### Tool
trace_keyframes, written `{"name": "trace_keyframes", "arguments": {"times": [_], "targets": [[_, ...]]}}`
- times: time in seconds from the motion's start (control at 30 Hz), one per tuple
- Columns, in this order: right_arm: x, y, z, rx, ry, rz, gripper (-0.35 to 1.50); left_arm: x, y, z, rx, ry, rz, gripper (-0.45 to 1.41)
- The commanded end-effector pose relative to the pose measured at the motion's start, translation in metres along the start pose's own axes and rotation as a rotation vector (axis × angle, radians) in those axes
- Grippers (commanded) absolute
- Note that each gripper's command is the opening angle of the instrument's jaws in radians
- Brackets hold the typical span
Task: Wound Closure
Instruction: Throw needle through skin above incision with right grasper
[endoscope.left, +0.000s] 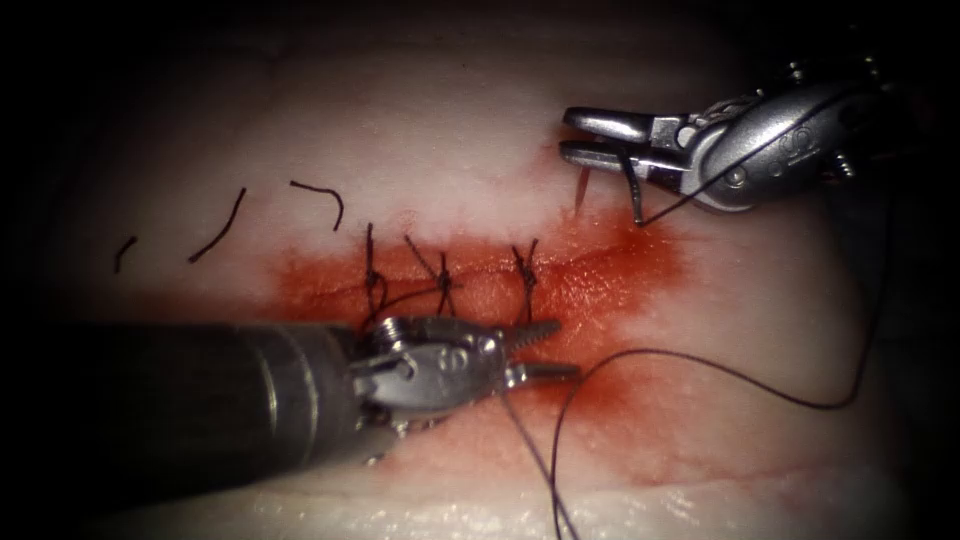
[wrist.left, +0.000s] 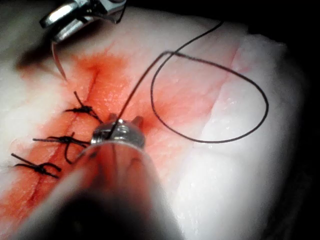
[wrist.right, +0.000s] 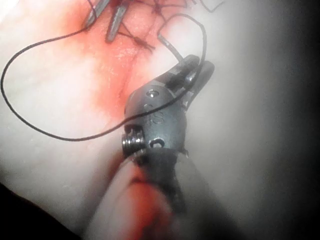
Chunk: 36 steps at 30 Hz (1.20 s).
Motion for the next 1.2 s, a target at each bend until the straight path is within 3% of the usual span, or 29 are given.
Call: {"name": "trace_keyframes", "arguments": {"times": [0.03, 0.87, 1.2], "targets": [[-0.0004, -0.0004, 0.0008, -0.001, 0.002, -0.001, -0.35, -0.0001, 0.0001, 0.0008, 0.001, 0.0, 0.0, 0.1], [-0.0007, -0.0001, 0.0011, -0.017, -0.007, -0.019, -0.35, 0.0, 0.0003, 0.0008, -0.002, 0.001, -0.002, 0.09], [-0.0017, -0.0011, 0.0011, -0.002, -0.016, -0.045, -0.35, 0.0003, 0.0004, 0.0004, -0.005, 0.001, -0.006, 0.09]]}}
